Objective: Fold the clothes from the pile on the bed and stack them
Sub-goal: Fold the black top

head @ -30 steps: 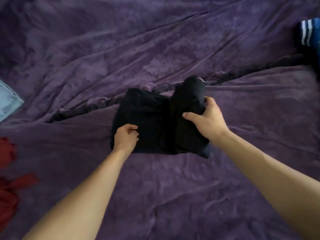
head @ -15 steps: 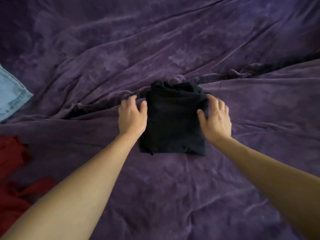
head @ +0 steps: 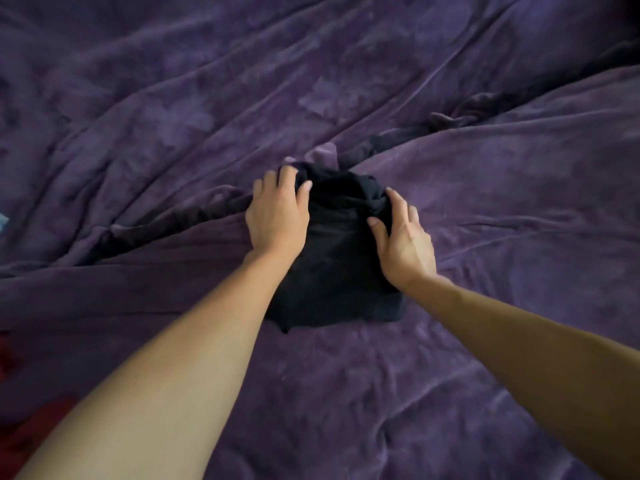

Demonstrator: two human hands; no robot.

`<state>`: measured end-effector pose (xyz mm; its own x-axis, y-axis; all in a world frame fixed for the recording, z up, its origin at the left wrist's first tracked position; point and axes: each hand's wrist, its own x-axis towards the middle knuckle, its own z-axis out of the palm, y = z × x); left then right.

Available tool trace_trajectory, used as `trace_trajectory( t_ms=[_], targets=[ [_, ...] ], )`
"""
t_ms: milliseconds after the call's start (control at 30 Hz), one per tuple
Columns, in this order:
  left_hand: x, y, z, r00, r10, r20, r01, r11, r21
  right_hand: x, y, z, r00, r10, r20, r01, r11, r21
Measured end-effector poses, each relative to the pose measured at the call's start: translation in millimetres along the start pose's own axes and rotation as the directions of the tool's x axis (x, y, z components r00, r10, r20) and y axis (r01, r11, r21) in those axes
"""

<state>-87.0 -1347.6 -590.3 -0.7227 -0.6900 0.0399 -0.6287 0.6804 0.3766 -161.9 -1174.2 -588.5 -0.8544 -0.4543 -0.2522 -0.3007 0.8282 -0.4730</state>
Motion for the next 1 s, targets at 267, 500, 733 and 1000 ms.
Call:
trace_trajectory(
  t_ms=[267,500,733,1000],
  targets=[
    [-105.0,83.9,-45.9,0.998,-0.024,-0.050,0.017,0.991,-0.135,-85.2,46.0,-106.3,0.994,-0.110,0.018,0.112,0.984,-0.142],
    [-199.4,234.9,-63.3,0.997,0.045,0.068,-0.037,0.993,-0.109,-166.7,159.9,-219.4,0.999,-0.051,-0.002,0.049,0.980,-0.195],
    [-280.3,406.1,-57.1,0.987,0.145,0.072,-0.128,0.970,-0.205,-235.0,295.5,-343.1,0.995,0.017,-0.096,-0.036,0.980,-0.198],
    [-304.4,567.0,-44.5,0.978,0.208,0.036,-0.187,0.933,-0.309,-242.1,405.2,-462.5,0.979,0.027,-0.201,-0.068,0.977,-0.200]
  ],
)
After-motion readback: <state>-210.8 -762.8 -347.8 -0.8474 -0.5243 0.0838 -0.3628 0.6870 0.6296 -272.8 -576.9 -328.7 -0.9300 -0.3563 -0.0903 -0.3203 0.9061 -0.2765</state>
